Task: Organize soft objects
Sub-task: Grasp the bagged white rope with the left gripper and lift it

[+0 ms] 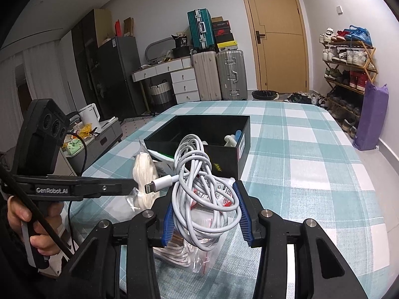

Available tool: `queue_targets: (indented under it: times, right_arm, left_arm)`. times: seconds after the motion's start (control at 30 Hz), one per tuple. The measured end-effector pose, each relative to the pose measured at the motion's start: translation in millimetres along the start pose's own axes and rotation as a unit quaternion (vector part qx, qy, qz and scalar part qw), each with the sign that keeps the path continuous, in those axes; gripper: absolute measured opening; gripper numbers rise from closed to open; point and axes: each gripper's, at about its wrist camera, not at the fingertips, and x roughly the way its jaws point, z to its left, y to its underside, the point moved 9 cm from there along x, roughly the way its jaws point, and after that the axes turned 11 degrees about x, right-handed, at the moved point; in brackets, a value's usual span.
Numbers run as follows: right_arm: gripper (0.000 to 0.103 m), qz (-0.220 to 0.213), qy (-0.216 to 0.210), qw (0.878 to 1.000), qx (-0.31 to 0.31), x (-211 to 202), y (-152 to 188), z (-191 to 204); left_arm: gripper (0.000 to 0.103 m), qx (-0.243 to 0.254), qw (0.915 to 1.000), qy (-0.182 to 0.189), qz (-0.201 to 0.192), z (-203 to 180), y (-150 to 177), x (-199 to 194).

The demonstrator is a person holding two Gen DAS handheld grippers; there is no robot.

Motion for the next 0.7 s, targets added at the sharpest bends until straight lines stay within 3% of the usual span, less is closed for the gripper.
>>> queue_targets:
  times: [0.23, 0.33, 0.37, 0.4, 0.47, 0.53, 0.6, 0.7]
  right_arm:
    - [0.042, -0.002, 0.001, 1.0, 0.001, -1.7, -0.9, -0.1]
    - [0.042, -0.003, 0.002, 1.0, 0.001, -2.8, -0.6, -0.6]
    - [0.042, -0.003, 0.002, 1.0, 0.002, -3.4, -0.2, -0.8]
    - [0.042, -0.003, 0.002, 1.0, 0.003, -3.3, 0.3, -1.5]
    - [0.042, -0.001, 0.002, 1.0, 0.005, -3.1, 1.3, -2.7]
    - [0.042, 0.001, 0.003, 1.0, 0.005, -2.2, 2.1, -3.7]
    - [0.042, 0.001, 0.002, 1.0, 0.007, -1.3, 1.9, -5.4]
    - [0.042, 0.003, 0.003, 1.0, 0.009, 0.3, 2.7, -8.2]
  left_arm:
    - [0.0, 0.012, 0.9997, -0.01, 0.017, -3.5, 12.4, 5.3]
    - [0.005, 0.004, 0.9991, -0.03, 0.029, 7.9, 17.3, 9.1]
    - [0.013, 0.003, 0.9988, -0.037, 0.032, 12.3, 17.8, 9.2]
    - [0.03, 0.004, 0.9985, -0.041, 0.036, 15.1, 18.6, 9.7]
    - [0.049, 0.006, 0.9983, -0.045, 0.037, 17.0, 18.4, 9.4]
    - [0.052, 0.029, 0.9969, -0.06, 0.042, 16.4, 15.9, 9.7]
    - [0.066, 0.056, 0.9944, -0.073, 0.052, 16.0, 12.7, 13.6]
    - [0.079, 0.137, 0.9836, -0.103, 0.056, 5.6, 5.3, 22.9]
